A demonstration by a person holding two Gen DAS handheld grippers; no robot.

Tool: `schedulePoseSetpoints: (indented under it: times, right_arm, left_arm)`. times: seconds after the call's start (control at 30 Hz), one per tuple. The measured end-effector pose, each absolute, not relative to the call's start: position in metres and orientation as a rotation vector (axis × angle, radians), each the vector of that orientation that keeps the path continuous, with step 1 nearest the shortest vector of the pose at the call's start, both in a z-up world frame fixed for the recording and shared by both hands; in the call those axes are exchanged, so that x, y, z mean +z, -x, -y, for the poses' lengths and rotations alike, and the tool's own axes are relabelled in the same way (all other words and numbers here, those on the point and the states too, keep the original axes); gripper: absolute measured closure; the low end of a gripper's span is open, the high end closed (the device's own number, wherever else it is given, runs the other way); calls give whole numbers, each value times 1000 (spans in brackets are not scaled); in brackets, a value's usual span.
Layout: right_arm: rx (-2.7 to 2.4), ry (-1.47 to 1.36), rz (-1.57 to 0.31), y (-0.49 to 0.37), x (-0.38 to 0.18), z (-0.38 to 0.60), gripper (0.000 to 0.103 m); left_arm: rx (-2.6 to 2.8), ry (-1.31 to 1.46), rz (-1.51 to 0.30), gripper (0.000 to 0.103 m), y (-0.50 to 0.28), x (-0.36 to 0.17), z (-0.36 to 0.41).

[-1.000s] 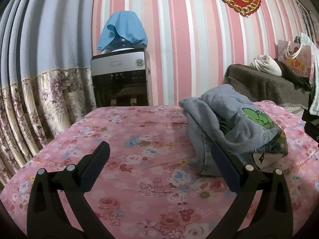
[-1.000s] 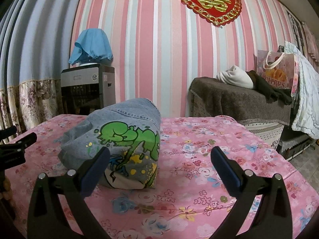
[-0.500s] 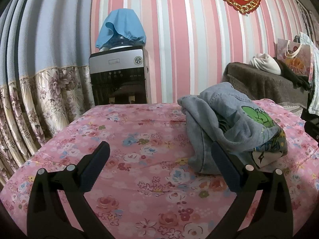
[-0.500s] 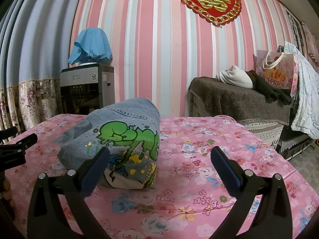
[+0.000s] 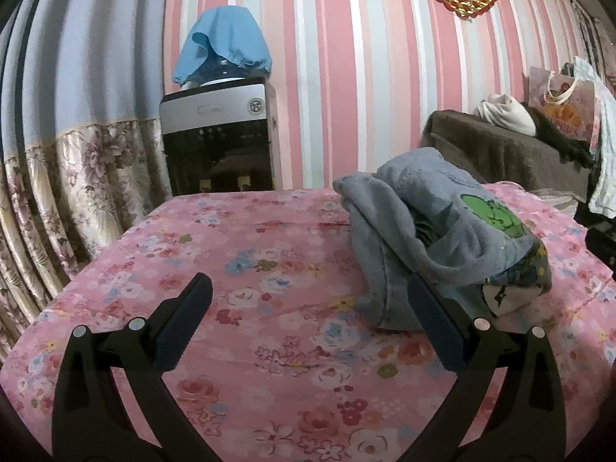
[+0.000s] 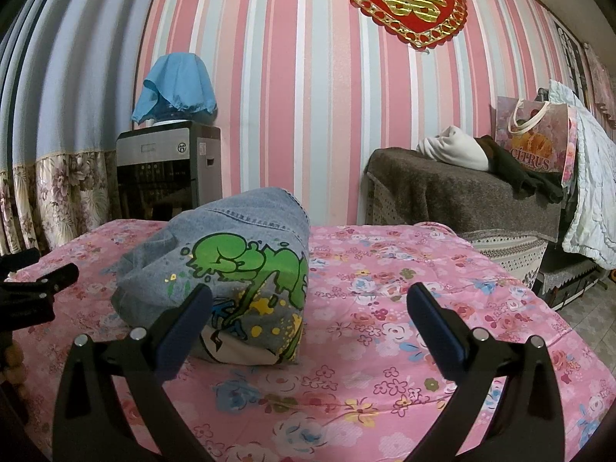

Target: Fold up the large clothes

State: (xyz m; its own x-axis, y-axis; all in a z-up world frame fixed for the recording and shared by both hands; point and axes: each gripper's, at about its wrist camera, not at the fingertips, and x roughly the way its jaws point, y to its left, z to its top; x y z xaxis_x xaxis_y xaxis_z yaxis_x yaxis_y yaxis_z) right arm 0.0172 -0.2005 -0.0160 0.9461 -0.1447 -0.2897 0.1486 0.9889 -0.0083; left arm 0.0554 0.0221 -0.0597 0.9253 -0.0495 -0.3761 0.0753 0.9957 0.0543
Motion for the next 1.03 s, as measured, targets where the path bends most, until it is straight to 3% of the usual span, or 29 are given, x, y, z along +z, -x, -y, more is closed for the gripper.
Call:
schedulePoseSetpoints:
  times: [1.03]
  right_arm:
    - [-144,-10,-292,-16,-16,206,2]
  left_arm:
    - [-74,-54,-361,3,-51,-56,-26]
